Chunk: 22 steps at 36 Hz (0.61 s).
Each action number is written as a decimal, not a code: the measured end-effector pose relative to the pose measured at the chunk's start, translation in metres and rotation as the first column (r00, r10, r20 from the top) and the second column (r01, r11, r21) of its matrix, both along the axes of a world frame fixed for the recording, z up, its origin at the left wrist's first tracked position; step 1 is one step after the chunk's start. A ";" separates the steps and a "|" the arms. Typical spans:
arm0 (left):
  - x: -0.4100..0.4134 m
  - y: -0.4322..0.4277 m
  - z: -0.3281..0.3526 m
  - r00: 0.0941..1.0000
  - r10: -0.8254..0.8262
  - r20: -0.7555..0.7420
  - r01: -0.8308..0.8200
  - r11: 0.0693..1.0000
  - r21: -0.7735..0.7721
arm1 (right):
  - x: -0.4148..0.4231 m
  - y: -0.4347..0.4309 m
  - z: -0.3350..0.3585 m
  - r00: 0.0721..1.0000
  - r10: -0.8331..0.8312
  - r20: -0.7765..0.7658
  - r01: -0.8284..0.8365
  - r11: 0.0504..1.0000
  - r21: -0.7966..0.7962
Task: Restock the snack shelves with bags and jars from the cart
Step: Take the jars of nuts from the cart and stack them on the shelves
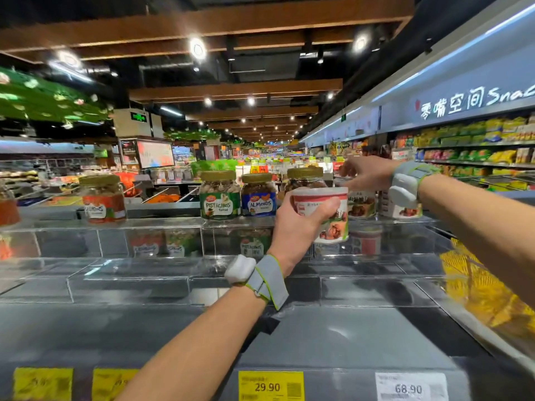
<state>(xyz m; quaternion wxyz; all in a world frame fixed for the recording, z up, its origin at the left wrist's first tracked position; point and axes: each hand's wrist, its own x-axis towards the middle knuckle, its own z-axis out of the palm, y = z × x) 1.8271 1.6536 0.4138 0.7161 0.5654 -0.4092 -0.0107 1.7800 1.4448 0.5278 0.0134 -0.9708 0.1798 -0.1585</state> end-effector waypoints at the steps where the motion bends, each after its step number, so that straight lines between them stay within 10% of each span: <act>1: 0.001 0.000 0.000 1.000 -0.008 -0.009 0.008 1.000 -0.005 | 0.000 0.002 -0.001 1.000 -0.015 -0.005 0.015 1.000 -0.002; 22: 0.002 0.003 -0.001 1.000 -0.019 0.002 0.019 1.000 -0.020 | -0.004 0.010 0.008 0.994 -0.002 -0.106 -0.005 0.998 -0.058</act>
